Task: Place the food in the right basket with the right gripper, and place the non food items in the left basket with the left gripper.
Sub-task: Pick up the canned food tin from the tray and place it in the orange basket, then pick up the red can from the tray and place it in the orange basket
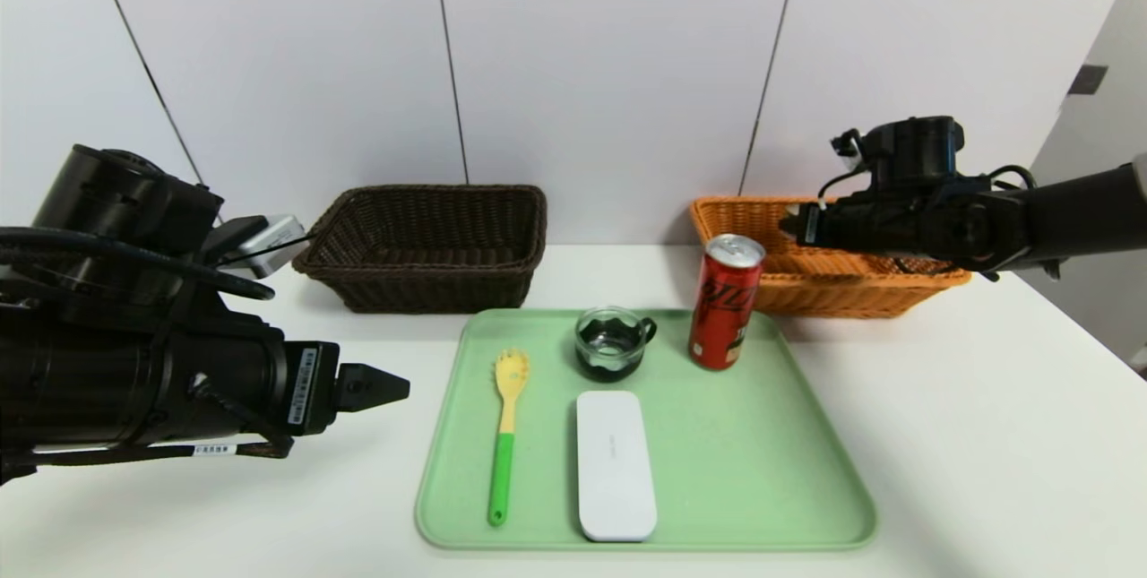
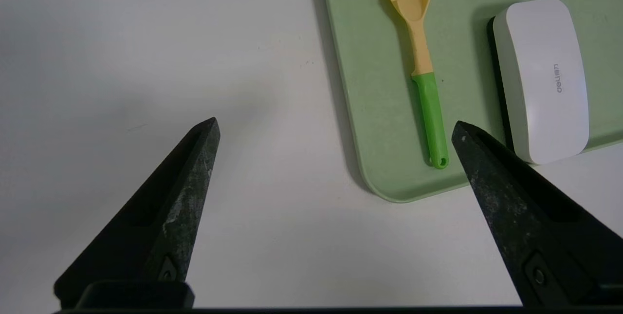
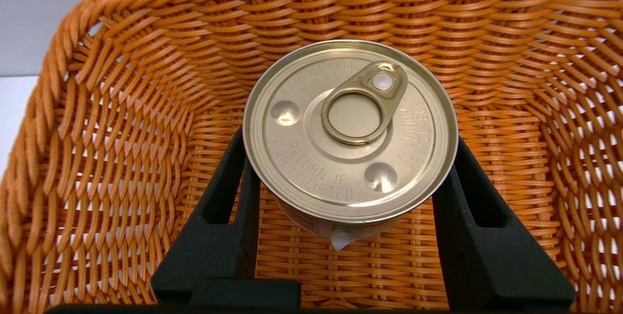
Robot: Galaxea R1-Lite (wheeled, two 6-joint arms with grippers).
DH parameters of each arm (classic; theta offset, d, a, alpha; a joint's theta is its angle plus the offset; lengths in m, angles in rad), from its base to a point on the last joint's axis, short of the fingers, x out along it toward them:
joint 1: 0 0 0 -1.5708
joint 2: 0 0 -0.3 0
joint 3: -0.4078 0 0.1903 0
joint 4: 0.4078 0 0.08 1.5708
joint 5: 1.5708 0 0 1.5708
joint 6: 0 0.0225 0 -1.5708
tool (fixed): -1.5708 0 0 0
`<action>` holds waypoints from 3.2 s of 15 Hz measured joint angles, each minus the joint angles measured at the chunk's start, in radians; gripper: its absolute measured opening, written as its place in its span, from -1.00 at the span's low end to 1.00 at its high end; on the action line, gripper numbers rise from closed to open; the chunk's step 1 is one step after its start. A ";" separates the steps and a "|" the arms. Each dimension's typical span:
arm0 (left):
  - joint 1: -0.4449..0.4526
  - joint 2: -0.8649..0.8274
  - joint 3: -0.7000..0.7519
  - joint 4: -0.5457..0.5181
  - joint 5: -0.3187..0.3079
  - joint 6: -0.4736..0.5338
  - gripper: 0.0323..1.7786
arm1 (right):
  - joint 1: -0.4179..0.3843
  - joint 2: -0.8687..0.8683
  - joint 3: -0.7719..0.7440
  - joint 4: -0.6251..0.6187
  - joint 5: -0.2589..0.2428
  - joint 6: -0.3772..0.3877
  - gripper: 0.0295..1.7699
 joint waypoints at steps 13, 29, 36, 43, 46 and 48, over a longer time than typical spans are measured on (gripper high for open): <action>0.000 0.017 0.002 -0.003 -0.002 -0.001 0.90 | -0.004 0.042 -0.042 0.002 -0.001 -0.001 0.63; 0.000 -0.022 0.038 0.001 -0.001 -0.001 0.90 | 0.375 -0.665 0.327 0.325 -0.012 0.143 0.89; -0.034 -0.026 0.028 -0.002 0.001 -0.005 0.90 | 0.583 -0.719 0.448 0.293 -0.205 0.219 0.91; -0.035 -0.023 0.030 -0.003 0.001 -0.022 0.90 | 0.553 -0.714 0.628 0.129 -0.231 0.123 0.91; -0.035 -0.013 0.027 -0.004 0.000 -0.021 0.90 | 0.554 -0.701 0.703 0.005 -0.224 0.118 0.91; -0.035 -0.007 0.023 -0.010 -0.001 -0.021 0.90 | 0.555 -0.666 0.772 -0.184 -0.226 0.114 0.91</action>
